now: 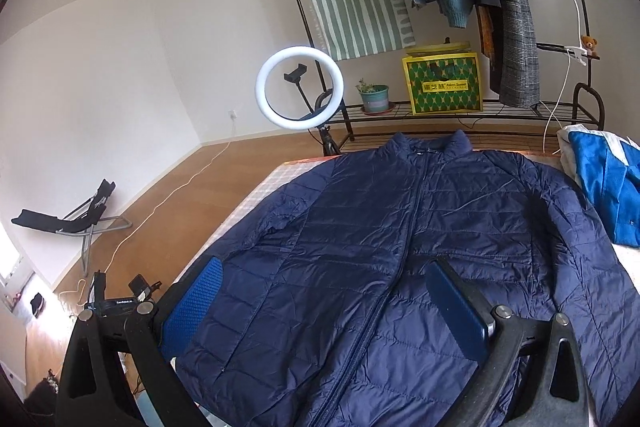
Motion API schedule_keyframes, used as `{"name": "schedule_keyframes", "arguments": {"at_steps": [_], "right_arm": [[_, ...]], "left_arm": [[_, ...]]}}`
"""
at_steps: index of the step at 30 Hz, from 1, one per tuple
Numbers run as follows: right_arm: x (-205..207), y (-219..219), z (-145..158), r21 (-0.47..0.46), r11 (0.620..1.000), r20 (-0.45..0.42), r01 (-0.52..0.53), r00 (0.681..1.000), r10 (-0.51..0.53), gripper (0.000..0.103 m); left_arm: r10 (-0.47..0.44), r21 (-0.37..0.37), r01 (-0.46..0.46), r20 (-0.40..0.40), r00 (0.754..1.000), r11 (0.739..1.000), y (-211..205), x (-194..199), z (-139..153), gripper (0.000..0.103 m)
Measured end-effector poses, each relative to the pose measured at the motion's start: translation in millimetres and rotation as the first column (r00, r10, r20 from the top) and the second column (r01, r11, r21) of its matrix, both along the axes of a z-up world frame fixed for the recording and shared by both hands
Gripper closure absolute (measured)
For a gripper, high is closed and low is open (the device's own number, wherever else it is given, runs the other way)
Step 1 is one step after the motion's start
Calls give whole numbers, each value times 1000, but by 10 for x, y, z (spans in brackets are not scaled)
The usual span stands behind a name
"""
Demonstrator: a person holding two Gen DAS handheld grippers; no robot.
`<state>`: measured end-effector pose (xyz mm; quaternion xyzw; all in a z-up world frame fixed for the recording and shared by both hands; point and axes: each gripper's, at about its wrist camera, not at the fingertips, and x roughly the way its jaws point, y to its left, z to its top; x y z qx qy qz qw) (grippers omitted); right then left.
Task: Fold large clothes
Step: 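Reach the left tool to a jacket sleeve cuff and grasp it, then carry the sleeve across the jacket body with the left tool and release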
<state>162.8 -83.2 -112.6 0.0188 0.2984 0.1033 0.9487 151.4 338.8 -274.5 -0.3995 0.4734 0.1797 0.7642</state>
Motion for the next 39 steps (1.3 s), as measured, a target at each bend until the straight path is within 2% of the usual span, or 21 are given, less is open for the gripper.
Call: {"name": "schedule_keyframes", "arguments": {"at_steps": [2,6,10,12,17,20,23,25,26,27,29,30,31,35,37,39], "right_arm": [[29,-15,-19,-2,1000,-13,5,1000,-5,0],[41,-26,-44,-2,1000,-34,9,999,-9,0],[30,-23,-51,2,1000,-33,8,999,-8,0],[24,-30,-46,1,1000,-31,5,999,-5,0],[29,-48,-58,-3,1000,-36,7,999,-7,0],[23,-64,-59,5,1000,-41,7,999,-7,0],[21,-76,-59,8,1000,-43,8,999,-8,0],[22,-80,-58,8,1000,-43,8,999,-8,0],[21,-77,-61,8,1000,-43,7,999,-7,0],[19,-80,-62,6,1000,-44,6,999,-6,0],[13,-85,-67,0,1000,-43,9,999,-9,0],[15,-89,-69,-4,1000,-43,11,999,-11,0],[17,-92,-74,-8,1000,-43,12,999,-12,0],[29,-116,-91,-12,1000,-52,10,999,-10,0],[37,-103,-111,-13,1000,-58,0,998,0,0],[54,-78,-127,-25,1000,-59,-9,998,7,0]], "left_arm": [[10,-26,-10,10,1000,1000,31,-3,-19,39],[26,-83,-24,25,999,996,74,17,-93,55],[21,-93,-20,16,1000,995,61,58,-135,55],[18,-95,-17,7,1000,995,47,61,-149,66],[3,-65,-3,6,1000,998,-15,68,-96,76],[13,-41,-14,-7,1000,999,-28,66,-89,73],[22,-46,-24,-35,999,999,-31,92,-131,43],[12,-46,-14,-39,999,999,-45,122,-145,43],[-2,-31,1,-45,999,1000,-71,147,-137,49],[-21,-11,20,-55,998,1000,-104,176,-124,64],[-40,34,42,-75,996,999,-166,206,-90,73],[-43,54,47,-76,996,997,-194,210,-57,85],[-50,69,55,-69,996,996,-222,211,-15,90],[-49,175,54,-30,998,983,-308,168,260,93],[-56,229,52,11,998,972,-370,139,469,94],[-76,252,56,72,994,966,-447,104,700,94]]}}
